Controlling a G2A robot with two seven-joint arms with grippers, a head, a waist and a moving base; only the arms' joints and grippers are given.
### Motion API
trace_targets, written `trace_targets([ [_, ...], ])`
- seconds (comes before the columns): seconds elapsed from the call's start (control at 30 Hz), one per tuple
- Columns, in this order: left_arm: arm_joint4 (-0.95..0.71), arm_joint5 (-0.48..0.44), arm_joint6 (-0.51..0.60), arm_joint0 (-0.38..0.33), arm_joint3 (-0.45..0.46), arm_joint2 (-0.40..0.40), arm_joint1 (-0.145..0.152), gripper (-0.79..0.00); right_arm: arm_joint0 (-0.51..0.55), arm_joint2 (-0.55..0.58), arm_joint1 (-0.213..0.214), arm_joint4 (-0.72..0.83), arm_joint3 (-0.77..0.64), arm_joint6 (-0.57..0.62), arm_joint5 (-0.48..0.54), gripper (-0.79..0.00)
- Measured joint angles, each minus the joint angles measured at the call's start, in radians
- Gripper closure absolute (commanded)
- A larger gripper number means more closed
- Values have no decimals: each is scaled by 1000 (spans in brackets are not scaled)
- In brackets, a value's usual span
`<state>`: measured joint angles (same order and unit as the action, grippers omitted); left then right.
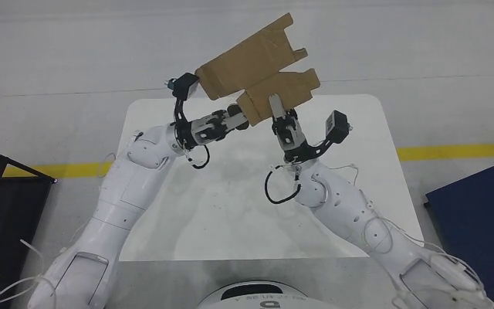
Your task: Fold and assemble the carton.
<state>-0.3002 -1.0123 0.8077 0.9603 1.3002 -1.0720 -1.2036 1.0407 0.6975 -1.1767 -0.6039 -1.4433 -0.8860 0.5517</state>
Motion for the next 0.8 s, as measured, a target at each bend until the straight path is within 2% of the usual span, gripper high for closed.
trace_targets([
  [0.03,0,0,0,-1,-5,-3,-4,-3,1,3,-4,-2,3,6,3,0],
  [0.13,1,0,0,0,-6,-6,-12,-474,4,16,-13,-9,11,9,1,0],
  [0.17,4,0,0,2,-5,-5,-13,-699,5,22,-16,-13,14,7,-4,0],
  [0.2,7,0,0,5,-5,-5,-14,-785,8,31,-18,-20,18,2,-10,0],
  [0.53,1,0,0,32,-32,-30,-15,-785,41,79,-37,-54,13,14,5,0],
  [0.6,3,0,0,26,-37,-33,-17,-720,43,78,-43,-57,14,31,8,0],
  [0.63,4,0,0,23,-38,-33,-18,-662,44,77,-46,-58,16,39,9,0],
  [0.67,6,0,0,19,-40,-32,-20,-560,44,75,-50,-58,17,46,10,0],
  [0.73,16,0,0,12,-45,-30,-24,-409,44,74,-57,-58,20,59,13,0],
  [0.8,27,0,0,5,-53,-26,-28,-379,45,76,-63,-60,21,66,18,0],
])
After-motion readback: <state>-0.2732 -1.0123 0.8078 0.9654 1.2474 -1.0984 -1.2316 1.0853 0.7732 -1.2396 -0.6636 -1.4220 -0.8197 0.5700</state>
